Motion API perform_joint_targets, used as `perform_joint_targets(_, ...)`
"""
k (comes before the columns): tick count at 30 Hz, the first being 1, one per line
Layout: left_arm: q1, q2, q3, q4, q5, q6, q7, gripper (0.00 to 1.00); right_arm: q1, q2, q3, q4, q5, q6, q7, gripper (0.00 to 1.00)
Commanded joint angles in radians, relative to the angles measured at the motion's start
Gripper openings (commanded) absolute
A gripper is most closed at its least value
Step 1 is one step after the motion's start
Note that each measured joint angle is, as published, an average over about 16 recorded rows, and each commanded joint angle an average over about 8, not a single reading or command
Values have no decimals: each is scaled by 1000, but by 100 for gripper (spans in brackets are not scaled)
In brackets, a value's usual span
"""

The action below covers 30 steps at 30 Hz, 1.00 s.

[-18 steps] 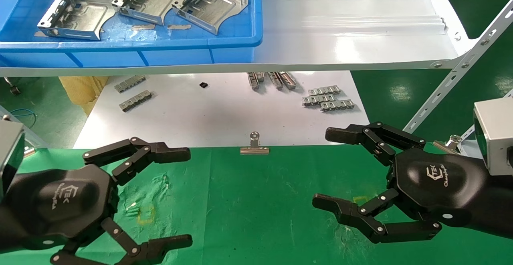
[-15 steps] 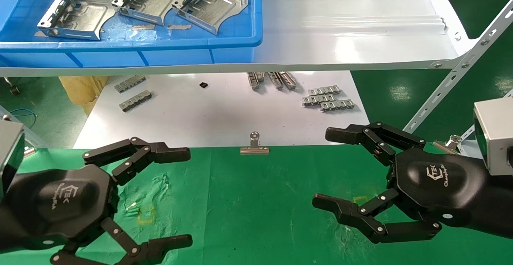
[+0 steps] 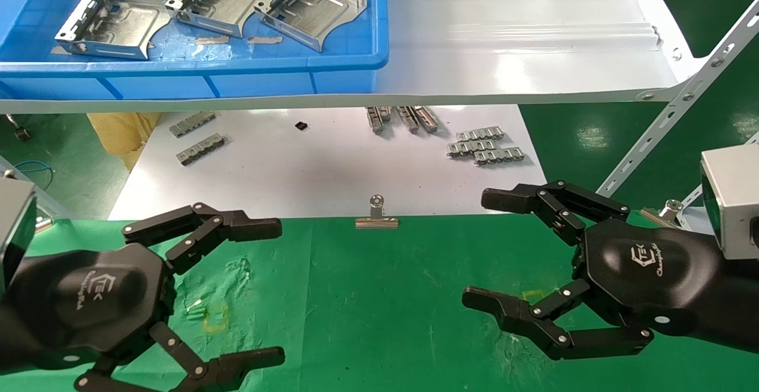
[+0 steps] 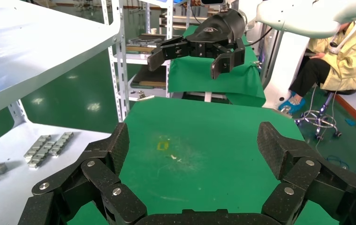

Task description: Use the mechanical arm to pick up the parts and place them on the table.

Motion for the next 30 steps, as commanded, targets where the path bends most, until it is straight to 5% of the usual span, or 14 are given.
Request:
perform_joint_targets(1, 0, 0, 0, 0, 0, 0, 0, 100, 0, 0, 0, 0, 0, 0, 0, 65)
perform_joint_targets(6, 0, 0, 0, 0, 0, 0, 0, 100, 0, 0, 0, 0, 0, 0, 0, 4)
perform_joint_targets(7, 0, 0, 0, 0, 0, 0, 0, 100, 0, 0, 0, 0, 0, 0, 0, 0)
perform_joint_targets(18, -37, 36, -13, 46, 18, -100, -2, 100, 0, 0, 0, 0, 0, 0, 0, 0)
perform_joint_targets(30, -249, 155, 12, 222, 149, -315, -12, 100, 0, 0, 0, 0, 0, 0, 0, 0)
